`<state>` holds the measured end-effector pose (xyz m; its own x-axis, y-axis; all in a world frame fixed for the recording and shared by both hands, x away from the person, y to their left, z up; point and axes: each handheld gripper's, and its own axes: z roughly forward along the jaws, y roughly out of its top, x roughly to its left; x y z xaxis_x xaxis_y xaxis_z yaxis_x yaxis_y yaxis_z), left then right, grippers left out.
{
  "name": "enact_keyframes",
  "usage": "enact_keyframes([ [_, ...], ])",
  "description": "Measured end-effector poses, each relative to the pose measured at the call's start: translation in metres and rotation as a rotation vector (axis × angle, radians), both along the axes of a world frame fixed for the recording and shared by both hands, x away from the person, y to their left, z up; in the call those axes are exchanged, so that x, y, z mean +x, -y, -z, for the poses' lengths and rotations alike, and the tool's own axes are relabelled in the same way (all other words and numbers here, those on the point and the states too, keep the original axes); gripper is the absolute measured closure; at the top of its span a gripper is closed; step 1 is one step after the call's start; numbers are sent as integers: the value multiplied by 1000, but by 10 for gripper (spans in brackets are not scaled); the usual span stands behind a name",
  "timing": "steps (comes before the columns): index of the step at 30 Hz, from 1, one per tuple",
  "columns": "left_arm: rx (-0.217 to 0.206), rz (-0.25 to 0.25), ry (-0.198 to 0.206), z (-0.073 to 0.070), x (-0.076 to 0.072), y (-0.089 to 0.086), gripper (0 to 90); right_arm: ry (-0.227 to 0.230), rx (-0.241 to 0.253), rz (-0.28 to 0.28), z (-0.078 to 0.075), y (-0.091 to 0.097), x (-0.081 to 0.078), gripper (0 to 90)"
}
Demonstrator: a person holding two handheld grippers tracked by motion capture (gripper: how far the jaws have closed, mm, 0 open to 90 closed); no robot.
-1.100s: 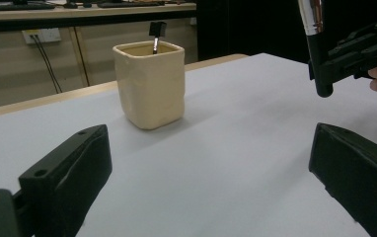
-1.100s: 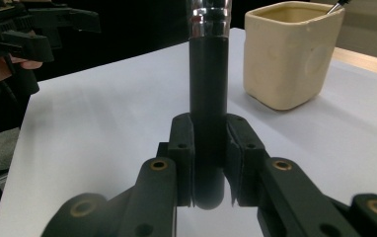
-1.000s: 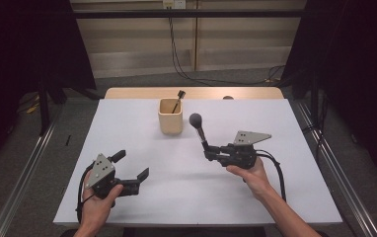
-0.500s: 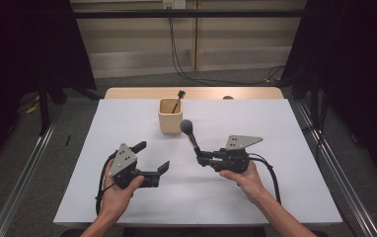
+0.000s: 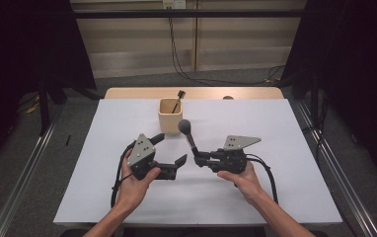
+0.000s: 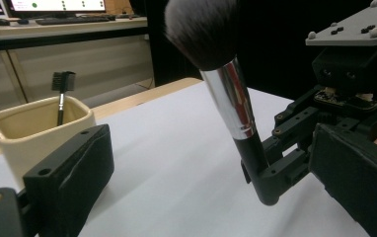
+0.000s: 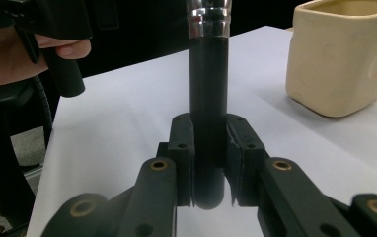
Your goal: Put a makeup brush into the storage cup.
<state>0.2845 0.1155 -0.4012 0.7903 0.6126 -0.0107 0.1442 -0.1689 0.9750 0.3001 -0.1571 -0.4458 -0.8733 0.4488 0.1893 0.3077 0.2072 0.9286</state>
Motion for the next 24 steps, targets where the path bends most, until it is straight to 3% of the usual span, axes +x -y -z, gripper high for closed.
enact_keyframes([
  [4,-5,11,-3,0,7,7,35,5,-1,9,1,0,1,758],
  [6,-12,33,-30,1,10,12,36,7,-3,9,2,-1,2,758],
  [8,8,38,-11,2,12,17,35,11,1,6,3,-2,2,758],
  [13,5,51,-8,2,14,24,36,11,5,0,3,-4,1,758],
  [19,7,55,-22,5,18,32,117,10,12,5,3,-2,1,758],
  [24,-15,49,-37,6,21,35,215,17,9,7,3,0,2,757],
])
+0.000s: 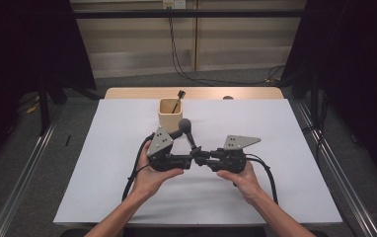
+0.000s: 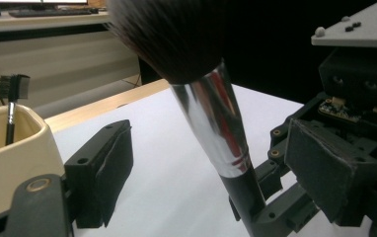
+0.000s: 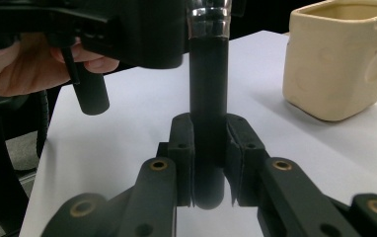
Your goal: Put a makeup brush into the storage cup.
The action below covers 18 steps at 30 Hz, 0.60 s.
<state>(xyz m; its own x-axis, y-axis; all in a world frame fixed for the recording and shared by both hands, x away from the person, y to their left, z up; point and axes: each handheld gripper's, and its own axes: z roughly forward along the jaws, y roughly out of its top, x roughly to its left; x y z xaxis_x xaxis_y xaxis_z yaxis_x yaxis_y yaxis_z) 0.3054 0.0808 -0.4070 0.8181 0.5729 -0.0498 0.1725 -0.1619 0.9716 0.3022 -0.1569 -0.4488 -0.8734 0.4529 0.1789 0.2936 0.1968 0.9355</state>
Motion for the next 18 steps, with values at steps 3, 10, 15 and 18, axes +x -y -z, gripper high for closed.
enact_keyframes([
  [3,0,12,2,0,1,1,286,-2,-2,0,2,0,0,758],
  [10,-18,15,-32,1,2,0,507,-1,-8,-4,4,0,0,758],
  [15,-42,24,-60,2,4,-1,606,-3,-8,0,5,1,0,758],
  [18,-64,46,-79,2,4,-1,649,-2,-7,1,6,1,0,758],
])
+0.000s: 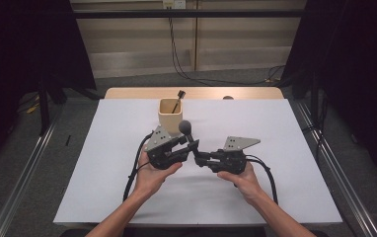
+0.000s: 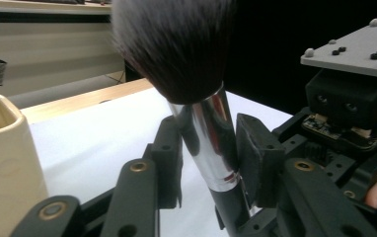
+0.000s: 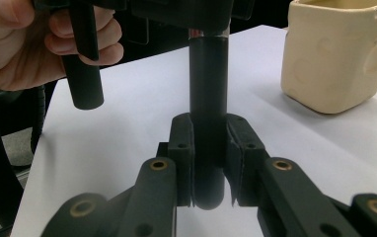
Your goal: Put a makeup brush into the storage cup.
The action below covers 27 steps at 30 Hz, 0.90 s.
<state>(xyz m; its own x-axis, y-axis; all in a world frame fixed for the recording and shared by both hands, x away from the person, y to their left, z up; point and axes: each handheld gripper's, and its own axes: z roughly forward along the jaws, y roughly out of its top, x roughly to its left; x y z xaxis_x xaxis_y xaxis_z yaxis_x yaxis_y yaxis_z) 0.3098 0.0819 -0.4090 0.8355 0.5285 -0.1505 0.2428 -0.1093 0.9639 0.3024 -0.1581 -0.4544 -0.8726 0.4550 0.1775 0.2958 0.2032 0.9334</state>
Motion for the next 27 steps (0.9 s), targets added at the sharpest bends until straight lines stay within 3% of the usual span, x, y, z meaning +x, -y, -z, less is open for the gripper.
enact_keyframes([
  [6,-19,28,-37,0,2,-2,672,6,0,2,1,-1,-1,757],
  [12,-23,36,-42,-1,2,-2,684,13,-1,2,0,-2,-2,757],
  [27,-5,41,-13,-3,0,3,704,35,-15,22,0,-3,-2,749],
])
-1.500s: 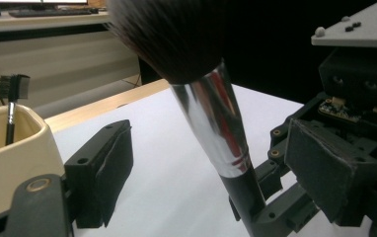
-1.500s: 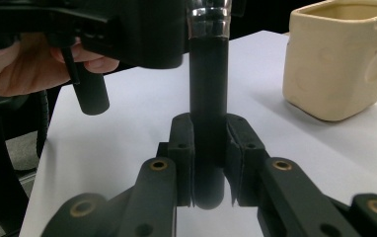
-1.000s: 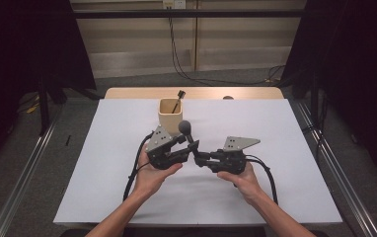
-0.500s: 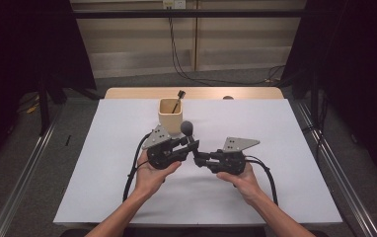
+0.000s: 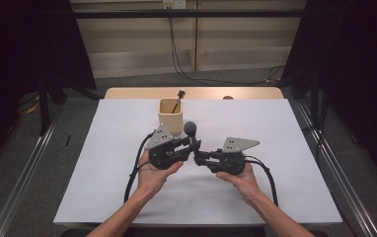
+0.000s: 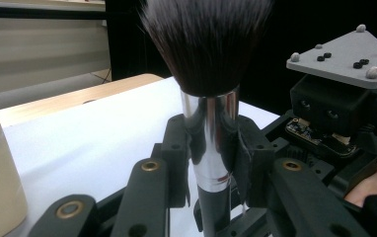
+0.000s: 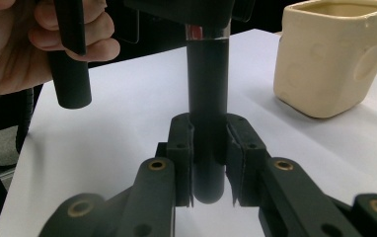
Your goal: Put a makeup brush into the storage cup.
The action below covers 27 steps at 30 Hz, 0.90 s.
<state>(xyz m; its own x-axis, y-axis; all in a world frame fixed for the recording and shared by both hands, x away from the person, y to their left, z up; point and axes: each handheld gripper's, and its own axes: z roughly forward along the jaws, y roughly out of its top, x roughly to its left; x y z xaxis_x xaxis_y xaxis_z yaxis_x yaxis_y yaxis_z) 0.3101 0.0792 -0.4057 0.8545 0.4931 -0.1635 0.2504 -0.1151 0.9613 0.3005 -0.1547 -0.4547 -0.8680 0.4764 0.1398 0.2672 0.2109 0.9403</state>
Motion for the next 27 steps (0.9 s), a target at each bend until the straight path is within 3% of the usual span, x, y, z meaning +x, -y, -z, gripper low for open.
enact_keyframes([
  [4,-1,4,-4,0,0,0,705,3,-3,2,0,0,0,738],
  [13,5,-2,-8,-1,1,-1,706,20,12,10,-3,1,-1,625],
  [14,5,-6,-4,-2,1,-1,706,18,17,18,-3,1,-1,552],
  [19,2,-5,-12,-1,2,-2,706,14,17,33,-3,0,-1,449],
  [27,4,-10,-12,-2,2,-4,705,13,31,57,-5,0,-1,210],
])
